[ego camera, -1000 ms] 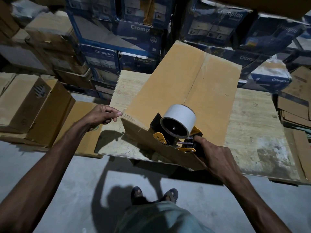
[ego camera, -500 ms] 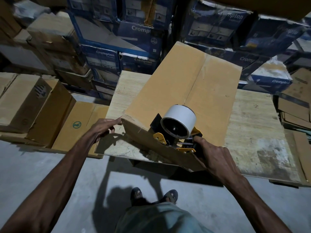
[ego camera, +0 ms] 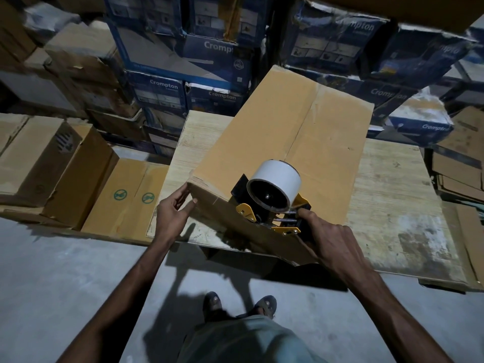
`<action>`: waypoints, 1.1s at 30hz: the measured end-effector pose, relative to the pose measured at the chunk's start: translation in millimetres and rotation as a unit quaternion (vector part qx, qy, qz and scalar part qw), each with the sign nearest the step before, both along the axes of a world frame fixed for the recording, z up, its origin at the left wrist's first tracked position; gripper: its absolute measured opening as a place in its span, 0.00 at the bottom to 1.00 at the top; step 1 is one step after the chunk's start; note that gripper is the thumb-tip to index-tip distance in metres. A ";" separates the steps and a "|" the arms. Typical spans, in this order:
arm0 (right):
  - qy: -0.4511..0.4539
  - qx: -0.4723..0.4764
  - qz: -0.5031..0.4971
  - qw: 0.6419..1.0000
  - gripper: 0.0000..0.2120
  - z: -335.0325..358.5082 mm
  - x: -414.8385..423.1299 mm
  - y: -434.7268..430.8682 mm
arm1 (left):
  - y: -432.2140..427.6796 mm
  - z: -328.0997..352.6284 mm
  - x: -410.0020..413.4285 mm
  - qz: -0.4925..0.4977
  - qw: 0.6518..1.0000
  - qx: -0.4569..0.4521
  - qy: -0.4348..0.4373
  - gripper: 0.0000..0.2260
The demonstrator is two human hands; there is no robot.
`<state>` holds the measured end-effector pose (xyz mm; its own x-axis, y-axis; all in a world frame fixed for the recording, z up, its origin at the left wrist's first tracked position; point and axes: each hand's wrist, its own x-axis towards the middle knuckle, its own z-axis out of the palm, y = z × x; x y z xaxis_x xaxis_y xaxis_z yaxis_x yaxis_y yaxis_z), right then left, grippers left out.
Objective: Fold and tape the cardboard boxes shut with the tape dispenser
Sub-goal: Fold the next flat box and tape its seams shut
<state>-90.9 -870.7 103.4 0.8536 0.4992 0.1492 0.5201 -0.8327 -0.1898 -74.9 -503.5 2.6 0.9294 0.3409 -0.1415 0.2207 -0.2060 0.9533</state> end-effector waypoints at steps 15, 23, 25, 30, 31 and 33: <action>0.083 0.018 0.027 0.996 0.35 -3.7 1.5 -8.2 | -42.9 4.7 15.1 -0.282 0.782 0.456 -0.318 0.18; 0.105 -0.028 0.025 0.994 0.33 7.9 1.1 -18.6 | -33.5 9.6 21.3 -0.308 0.789 0.422 -0.324 0.18; 0.097 -0.033 0.022 0.995 0.35 10.9 -6.9 -31.7 | -32.4 6.5 21.4 -0.313 0.790 0.419 -0.320 0.22; 0.057 -0.045 0.013 0.997 0.33 18.2 -26.8 -65.2 | -31.1 3.1 23.2 -0.321 0.792 0.414 -0.315 0.23; 0.058 -0.050 0.007 0.997 0.33 19.4 -30.7 -72.1 | -30.8 3.3 23.5 -0.323 0.789 0.414 -0.318 0.23; 0.062 -0.060 -0.002 0.996 0.32 22.7 -38.9 -85.8 | -29.6 3.1 24.2 -0.325 0.786 0.416 -0.321 0.23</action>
<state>-129.8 -956.5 126.1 0.8639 0.5032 -0.0188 0.4951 -0.8556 -0.1514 -50.7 -533.2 5.7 0.7349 -0.5087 0.4485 -0.6600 -0.6885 0.3005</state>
